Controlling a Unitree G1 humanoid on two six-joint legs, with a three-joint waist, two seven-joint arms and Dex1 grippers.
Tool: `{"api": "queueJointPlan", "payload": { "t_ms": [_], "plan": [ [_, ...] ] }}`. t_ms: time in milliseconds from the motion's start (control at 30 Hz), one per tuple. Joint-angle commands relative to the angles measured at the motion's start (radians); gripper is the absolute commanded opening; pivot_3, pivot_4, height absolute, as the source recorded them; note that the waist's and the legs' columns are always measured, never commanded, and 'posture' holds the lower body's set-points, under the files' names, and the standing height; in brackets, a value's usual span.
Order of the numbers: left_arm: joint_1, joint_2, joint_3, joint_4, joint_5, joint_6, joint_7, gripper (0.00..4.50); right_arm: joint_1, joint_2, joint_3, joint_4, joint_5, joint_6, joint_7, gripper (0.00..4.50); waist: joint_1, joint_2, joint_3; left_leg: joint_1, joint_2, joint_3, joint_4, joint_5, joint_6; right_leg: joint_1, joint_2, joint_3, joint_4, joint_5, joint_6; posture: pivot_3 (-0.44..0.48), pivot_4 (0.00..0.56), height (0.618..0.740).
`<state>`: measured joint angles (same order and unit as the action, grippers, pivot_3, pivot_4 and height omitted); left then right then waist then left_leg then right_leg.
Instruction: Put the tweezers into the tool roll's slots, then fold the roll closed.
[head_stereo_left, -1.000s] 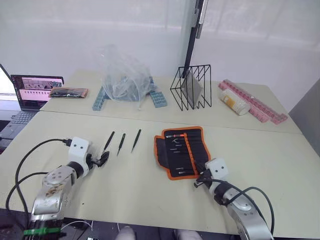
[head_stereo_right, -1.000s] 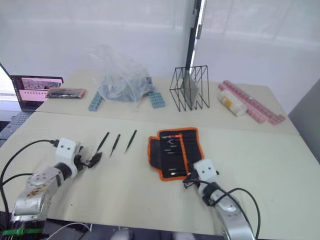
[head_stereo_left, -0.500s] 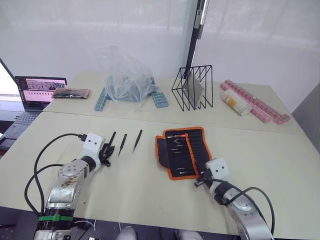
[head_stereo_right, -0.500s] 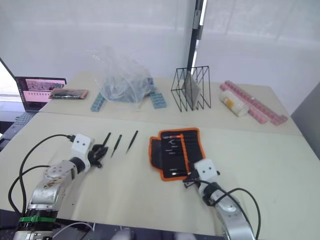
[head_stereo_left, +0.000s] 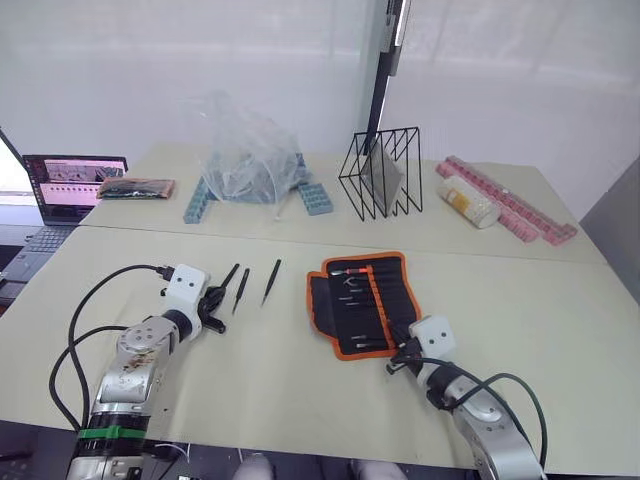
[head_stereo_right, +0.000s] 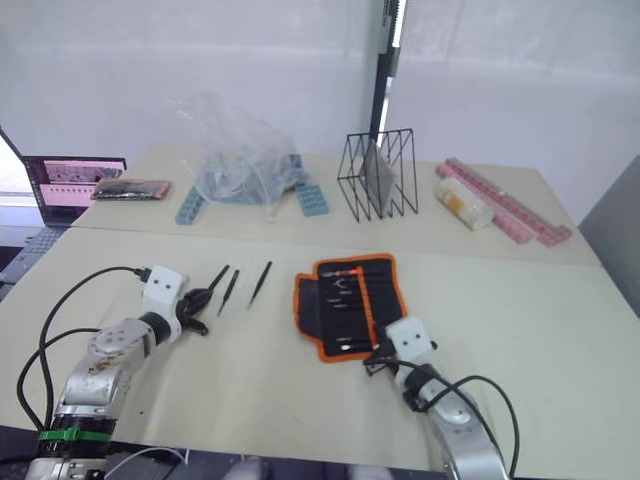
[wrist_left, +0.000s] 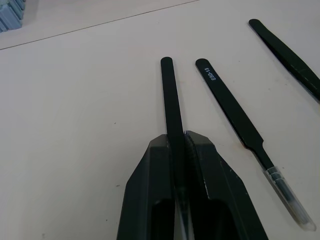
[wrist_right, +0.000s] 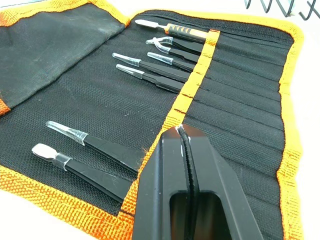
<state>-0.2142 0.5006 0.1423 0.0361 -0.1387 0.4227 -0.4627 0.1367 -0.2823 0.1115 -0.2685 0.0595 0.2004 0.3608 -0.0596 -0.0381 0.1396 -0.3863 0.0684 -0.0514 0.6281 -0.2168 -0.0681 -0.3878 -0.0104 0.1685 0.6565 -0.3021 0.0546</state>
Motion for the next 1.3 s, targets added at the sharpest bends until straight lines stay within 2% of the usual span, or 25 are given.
{"api": "queueJointPlan", "payload": {
  "t_ms": [33,267,367,467,667,833,1300],
  "plan": [
    [-0.017,0.066,0.054,-0.098,-0.015,0.017,-0.014,0.01,0.028,-0.004,0.019,0.046,-0.011,0.045,0.005,0.0,-0.007,-0.004,0.003,-0.001,0.0,-0.001,0.0,0.0,0.0,0.0,0.0,0.0,0.0,0.001,0.001,0.0,0.15,0.72],
    [-0.143,0.136,-0.013,-0.218,-0.105,0.079,-0.172,0.01,0.044,-0.002,0.029,0.039,-0.016,0.049,0.003,0.0,-0.007,-0.012,0.01,-0.004,0.0,-0.001,-0.001,0.0,0.0,-0.002,0.001,0.0,-0.002,0.001,0.002,0.0,0.15,0.72],
    [-0.236,0.144,-0.114,-0.245,-0.139,0.126,-0.284,0.01,0.048,0.002,0.031,0.035,-0.017,0.053,-0.003,0.0,-0.008,-0.012,0.011,-0.004,0.0,-0.001,-0.001,0.0,0.0,-0.001,0.0,0.0,-0.002,0.001,0.002,0.0,0.15,0.72],
    [-0.339,0.116,-0.239,-0.239,-0.152,0.16,-0.374,0.01,0.059,0.009,0.031,0.024,-0.019,0.058,-0.014,0.0,-0.008,-0.013,0.011,-0.004,0.0,-0.001,-0.001,0.0,0.0,-0.002,0.001,0.0,-0.002,0.0,0.002,0.0,0.15,0.72],
    [-0.462,0.067,-0.455,-0.166,-0.091,0.162,-0.486,0.01,0.106,0.017,0.04,-0.029,-0.024,0.062,-0.035,0.0,-0.013,-0.01,0.012,-0.005,0.0,-0.001,-0.002,-0.001,0.001,-0.002,0.001,0.0,-0.003,-0.001,0.002,0.0,0.15,0.72],
    [-0.511,0.07,-0.577,-0.116,-0.019,0.157,-0.556,0.01,0.136,0.016,0.046,-0.063,-0.035,0.072,-0.053,0.0,-0.009,-0.008,0.012,-0.006,0.0,-0.001,-0.003,-0.002,0.003,-0.003,0.002,0.0,-0.002,-0.003,0.001,0.0,0.15,0.72],
    [-0.609,0.034,-0.726,-0.03,0.14,0.182,-0.615,0.01,0.182,0.036,0.068,-0.098,-0.055,0.079,-0.101,0.0,-0.007,-0.008,0.012,-0.007,0.0,-0.002,-0.002,-0.002,0.003,-0.003,0.002,-0.001,-0.002,-0.004,0.002,0.0,0.15,0.72]
  ]
}}
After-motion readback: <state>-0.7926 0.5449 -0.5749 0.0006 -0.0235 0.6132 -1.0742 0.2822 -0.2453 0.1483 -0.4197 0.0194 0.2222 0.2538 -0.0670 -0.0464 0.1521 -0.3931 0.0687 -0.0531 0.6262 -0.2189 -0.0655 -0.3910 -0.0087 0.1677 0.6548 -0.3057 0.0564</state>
